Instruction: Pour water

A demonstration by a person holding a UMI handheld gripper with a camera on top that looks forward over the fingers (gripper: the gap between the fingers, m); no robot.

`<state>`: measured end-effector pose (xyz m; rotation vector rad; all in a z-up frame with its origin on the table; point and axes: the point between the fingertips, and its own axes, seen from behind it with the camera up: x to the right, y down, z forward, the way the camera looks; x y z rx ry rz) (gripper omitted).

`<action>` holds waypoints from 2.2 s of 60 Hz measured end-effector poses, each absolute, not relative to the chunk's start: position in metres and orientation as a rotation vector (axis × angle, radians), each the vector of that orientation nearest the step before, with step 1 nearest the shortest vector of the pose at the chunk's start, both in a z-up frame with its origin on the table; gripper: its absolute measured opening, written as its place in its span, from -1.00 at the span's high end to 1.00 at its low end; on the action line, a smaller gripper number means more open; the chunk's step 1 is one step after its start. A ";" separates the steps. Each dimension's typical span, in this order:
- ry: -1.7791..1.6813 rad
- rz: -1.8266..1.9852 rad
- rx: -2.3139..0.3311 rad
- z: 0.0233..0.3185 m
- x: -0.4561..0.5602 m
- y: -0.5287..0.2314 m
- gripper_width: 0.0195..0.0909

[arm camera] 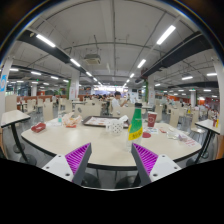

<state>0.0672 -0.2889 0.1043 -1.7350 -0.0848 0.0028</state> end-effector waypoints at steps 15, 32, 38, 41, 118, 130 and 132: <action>0.000 -0.065 -1.732 0.093 0.150 -0.209 -0.74; -0.014 -0.118 -1.714 0.086 0.169 -0.093 -0.52; 0.034 -0.097 -1.706 0.083 0.172 -0.079 0.17; 0.037 -0.093 -1.707 0.084 0.177 -0.077 0.24; -1.540 -1.724 -0.585 0.232 0.174 0.125 0.49; -0.627 -0.820 -1.364 0.230 0.238 0.114 0.49; -0.464 -0.588 -1.456 0.208 0.238 0.109 0.49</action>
